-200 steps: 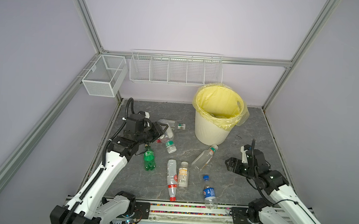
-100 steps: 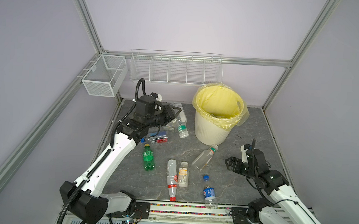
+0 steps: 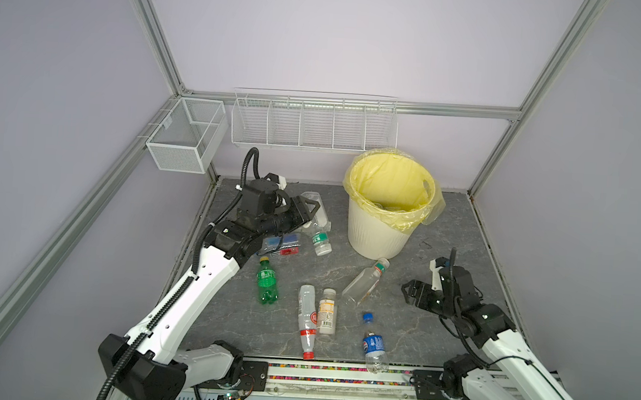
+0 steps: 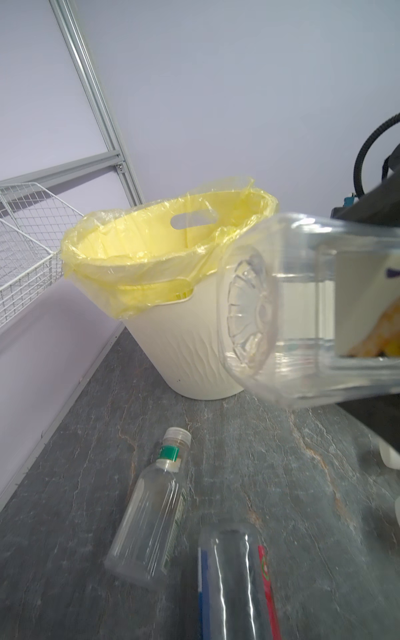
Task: Throw the plastic bottles in the bin
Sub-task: 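Carry the bird-label bottle over the bin with the left gripper and release, then withdraw the empty left gripper from the bin back over the pile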
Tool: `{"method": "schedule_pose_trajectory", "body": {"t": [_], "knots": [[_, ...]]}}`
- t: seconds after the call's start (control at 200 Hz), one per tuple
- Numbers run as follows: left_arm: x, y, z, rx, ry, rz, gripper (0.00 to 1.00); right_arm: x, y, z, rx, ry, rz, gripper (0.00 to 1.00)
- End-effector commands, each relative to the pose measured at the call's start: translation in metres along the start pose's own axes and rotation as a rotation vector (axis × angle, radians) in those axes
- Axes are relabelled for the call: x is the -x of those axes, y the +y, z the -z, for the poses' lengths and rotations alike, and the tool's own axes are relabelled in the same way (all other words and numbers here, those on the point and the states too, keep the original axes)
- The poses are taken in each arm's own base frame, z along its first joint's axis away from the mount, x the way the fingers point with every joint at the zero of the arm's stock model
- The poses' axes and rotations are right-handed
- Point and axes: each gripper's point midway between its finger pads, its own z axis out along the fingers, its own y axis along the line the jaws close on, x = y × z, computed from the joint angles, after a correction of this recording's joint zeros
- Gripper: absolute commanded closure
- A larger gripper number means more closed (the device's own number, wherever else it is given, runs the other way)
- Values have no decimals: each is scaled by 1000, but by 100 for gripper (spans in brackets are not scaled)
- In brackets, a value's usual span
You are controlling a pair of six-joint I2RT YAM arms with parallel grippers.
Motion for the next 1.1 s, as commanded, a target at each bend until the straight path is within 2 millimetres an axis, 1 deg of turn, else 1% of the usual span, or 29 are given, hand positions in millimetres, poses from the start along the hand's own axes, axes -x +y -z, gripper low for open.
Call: {"method": "schedule_pose_trajectory", "body": {"t": [0.0, 0.09, 0.165, 0.245, 0.34, 0.39, 0.44, 0.54, 0.62, 0.705, 0.74, 0.75, 0.76, 0.77, 0.78, 0.79, 0.8, 0.81, 0.82, 0.825, 0.835, 0.84, 0.85, 0.915, 0.96, 1.02, 1.095], "knots": [[-10, 18, 11, 67, 5, -26, 51, 1, 1, -2, -1, -1, -2, 12], [-13, 21, 15, 74, 6, -27, 50, 0, 0, -6, -1, 3, -7, 12], [-10, 19, 14, 74, 0, -27, 50, -1, 1, -8, 2, 11, -9, 12], [-5, 10, 10, 55, 5, -30, 50, -1, 2, -10, 3, 18, -10, 12], [3, -6, -4, 29, 35, -24, 50, -3, -1, -10, -10, 20, -9, 12], [8, -22, -14, -11, 57, -12, 50, -3, -4, -10, -21, 12, -12, 12], [14, -44, -23, -51, 63, -31, 50, -2, -6, -9, -28, 3, -13, 12], [27, -81, -44, -59, 51, -99, 50, -1, -7, -7, -33, -4, -12, 12], [42, -114, -71, -114, 53, -105, 49, -2, -9, -6, -39, -8, -13, 12], [56, -143, -110, -165, 56, -89, 46, -2, -9, -5, -44, -6, -12, 12], [63, -155, -123, -184, 46, -80, 42, -2, -10, -5, -45, -5, -12, 12], [63, -156, -129, -186, 49, -75, 40, -2, -10, -5, -46, -5, -13, 12], [66, -161, -130, -201, 42, -73, 38, -2, -10, -5, -46, -4, -13, 12], [66, -162, -137, -206, 48, -64, 36, -2, -9, -5, -45, -4, -12, 12], [68, -167, -138, -223, 45, -61, 34, -2, -9, -5, -45, -4, -13, 12], [68, -168, -145, -229, 50, -54, 31, -2, -9, -5, -45, -3, -12, 12], [71, -173, -146, -249, 47, -49, 29, -2, -9, -4, -45, -4, -13, 12], [71, -173, -151, -253, 49, -41, 27, -2, -9, -4, -45, -3, -13, 12], [74, -176, -152, -266, 46, -33, 24, -2, -9, -4, -45, -2, -11, 12], [74, -176, -154, -270, 46, -31, 21, -1, -9, -3, -45, -3, -12, 12], [75, -178, -157, -277, 45, -21, 8, -2, -9, -3, -45, -2, -12, 12], [76, -179, -157, -281, 43, -19, 4, -2, -9, -3, -45, -1, -13, 12], [77, -178, -161, -283, 43, -11, 1, -2, -8, -2, -44, -2, -12, 12], [86, -186, -163, -333, 24, 22, 0, -1, -7, 2, -42, -4, -13, 12], [90, -192, -158, -355, 12, 23, 0, 0, -8, 6, -43, -8, -13, 12], [95, -198, -143, -357, -15, 1, 0, 0, -7, 10, -40, -16, -10, 12], [99, -204, -117, -367, -38, -22, 0, 1, -7, 15, -34, -31, -12, 12]]}}
